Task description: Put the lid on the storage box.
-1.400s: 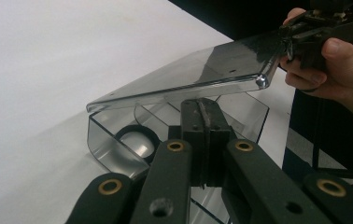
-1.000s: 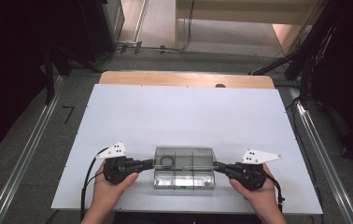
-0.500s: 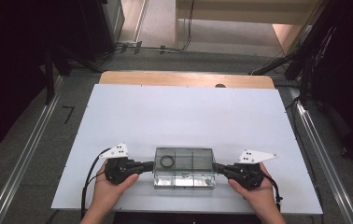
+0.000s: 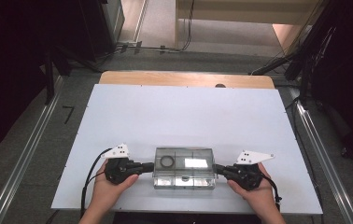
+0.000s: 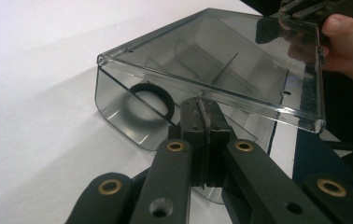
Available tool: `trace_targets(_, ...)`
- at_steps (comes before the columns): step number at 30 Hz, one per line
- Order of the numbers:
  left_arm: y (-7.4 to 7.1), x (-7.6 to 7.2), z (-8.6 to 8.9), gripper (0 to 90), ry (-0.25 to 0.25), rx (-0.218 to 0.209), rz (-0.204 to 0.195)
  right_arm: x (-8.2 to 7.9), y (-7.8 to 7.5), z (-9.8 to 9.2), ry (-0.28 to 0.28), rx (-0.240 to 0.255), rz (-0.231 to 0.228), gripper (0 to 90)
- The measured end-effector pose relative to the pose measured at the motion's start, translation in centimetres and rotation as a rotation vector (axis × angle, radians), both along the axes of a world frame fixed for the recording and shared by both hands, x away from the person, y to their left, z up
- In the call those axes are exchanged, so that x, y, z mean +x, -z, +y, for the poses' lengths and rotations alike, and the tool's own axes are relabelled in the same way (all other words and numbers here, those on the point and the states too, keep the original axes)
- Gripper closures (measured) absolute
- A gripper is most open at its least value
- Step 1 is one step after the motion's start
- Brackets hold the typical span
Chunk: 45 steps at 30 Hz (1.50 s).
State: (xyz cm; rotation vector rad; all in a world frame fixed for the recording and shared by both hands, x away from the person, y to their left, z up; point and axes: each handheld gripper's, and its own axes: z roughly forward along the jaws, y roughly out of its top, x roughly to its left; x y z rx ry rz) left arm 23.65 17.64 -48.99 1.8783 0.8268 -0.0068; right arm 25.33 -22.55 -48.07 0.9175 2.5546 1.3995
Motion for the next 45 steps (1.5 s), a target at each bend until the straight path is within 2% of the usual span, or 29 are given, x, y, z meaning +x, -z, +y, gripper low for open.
trace_targets(14,0.2,0.14,-0.03,89.7,0.011,0.029,0.016,0.0,0.07,-0.15,-0.005,-0.032,-0.016,88.3)
trace_targets(22,0.34,0.2,-0.06,89.7,0.018,0.05,0.028,0.14,0.24,-0.28,-0.013,-0.046,-0.012,88.3)
trace_targets(45,0.88,0.42,-0.12,89.7,0.027,0.075,0.054,0.28,0.7,-0.27,-0.012,-0.082,-0.005,88.3)
